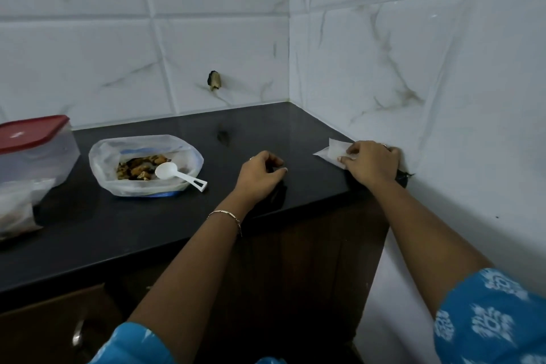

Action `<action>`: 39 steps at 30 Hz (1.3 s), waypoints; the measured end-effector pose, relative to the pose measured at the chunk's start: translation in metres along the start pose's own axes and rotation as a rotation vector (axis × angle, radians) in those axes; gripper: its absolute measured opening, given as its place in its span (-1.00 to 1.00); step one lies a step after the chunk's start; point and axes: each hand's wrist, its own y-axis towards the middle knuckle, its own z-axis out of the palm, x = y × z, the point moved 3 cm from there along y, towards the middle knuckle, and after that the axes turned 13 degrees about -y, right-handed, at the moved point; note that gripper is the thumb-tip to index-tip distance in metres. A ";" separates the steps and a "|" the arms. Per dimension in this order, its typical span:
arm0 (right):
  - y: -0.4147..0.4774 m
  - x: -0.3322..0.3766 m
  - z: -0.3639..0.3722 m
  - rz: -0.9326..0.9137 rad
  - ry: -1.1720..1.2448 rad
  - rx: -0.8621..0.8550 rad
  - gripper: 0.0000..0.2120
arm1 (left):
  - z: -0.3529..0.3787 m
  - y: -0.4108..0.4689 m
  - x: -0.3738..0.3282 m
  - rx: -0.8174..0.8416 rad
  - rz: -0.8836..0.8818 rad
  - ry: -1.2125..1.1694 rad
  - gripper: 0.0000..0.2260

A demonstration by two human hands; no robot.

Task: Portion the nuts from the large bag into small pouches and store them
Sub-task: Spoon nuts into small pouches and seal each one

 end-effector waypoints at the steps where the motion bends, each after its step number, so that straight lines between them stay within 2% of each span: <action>1: 0.001 0.002 0.000 -0.007 -0.007 -0.011 -0.77 | 0.000 -0.001 -0.001 -0.005 0.000 -0.004 -0.86; 4: 0.004 0.008 0.001 -0.061 -0.058 -0.070 -0.89 | 0.000 -0.001 -0.002 -0.015 0.000 -0.015 -0.89; 9: 0.006 0.009 -0.002 -0.102 -0.079 -0.153 -0.82 | 0.000 -0.003 -0.003 -0.015 0.000 -0.047 -0.89; 13: 0.004 0.010 -0.025 -0.034 0.058 -0.279 -0.90 | -0.002 -0.007 -0.005 -0.039 -0.014 -0.131 -0.87; 16: 0.002 0.023 -0.054 0.030 0.234 -0.304 -0.89 | -0.003 -0.010 -0.009 -0.017 0.015 -0.223 -0.83; 18: 0.000 0.035 -0.073 0.110 0.530 -0.209 -0.87 | -0.004 -0.015 -0.014 0.000 0.048 -0.270 -0.76; 20: -0.006 0.051 -0.086 0.164 0.951 -0.048 -0.86 | -0.008 -0.024 -0.019 -0.022 0.062 -0.358 -0.69; 22: -0.019 0.069 -0.097 0.168 1.168 0.078 -0.84 | -0.017 -0.036 -0.025 -0.052 0.072 -0.459 -0.68; 26: -0.053 0.109 -0.099 0.119 1.279 0.197 -0.86 | -0.049 -0.058 -0.031 -0.100 0.125 -0.578 -0.74; 32: -0.109 0.187 -0.091 -0.106 1.363 0.506 -0.89 | -0.123 -0.087 -0.024 -0.200 -0.045 -0.832 -0.71; 36: -0.136 0.227 -0.090 -0.244 1.344 0.647 -0.89 | -0.180 -0.107 -0.009 -0.268 -0.093 -0.793 -0.75; 39: -0.146 0.252 -0.087 -0.289 1.285 0.679 -0.89 | -0.217 -0.123 0.006 -0.250 -0.106 -0.714 -0.90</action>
